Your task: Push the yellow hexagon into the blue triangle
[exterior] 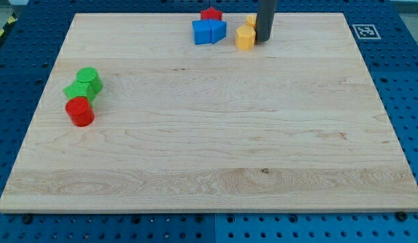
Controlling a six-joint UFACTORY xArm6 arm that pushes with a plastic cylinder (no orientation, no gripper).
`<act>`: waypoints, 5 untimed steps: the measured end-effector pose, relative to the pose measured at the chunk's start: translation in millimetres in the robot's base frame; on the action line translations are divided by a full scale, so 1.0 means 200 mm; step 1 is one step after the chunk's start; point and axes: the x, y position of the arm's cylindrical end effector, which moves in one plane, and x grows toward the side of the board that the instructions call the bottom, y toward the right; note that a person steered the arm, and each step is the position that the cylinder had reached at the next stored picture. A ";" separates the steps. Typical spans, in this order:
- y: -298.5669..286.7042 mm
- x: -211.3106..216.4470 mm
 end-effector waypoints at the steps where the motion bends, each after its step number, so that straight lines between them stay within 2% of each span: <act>1: 0.07 0.09; 5: -0.15 0.08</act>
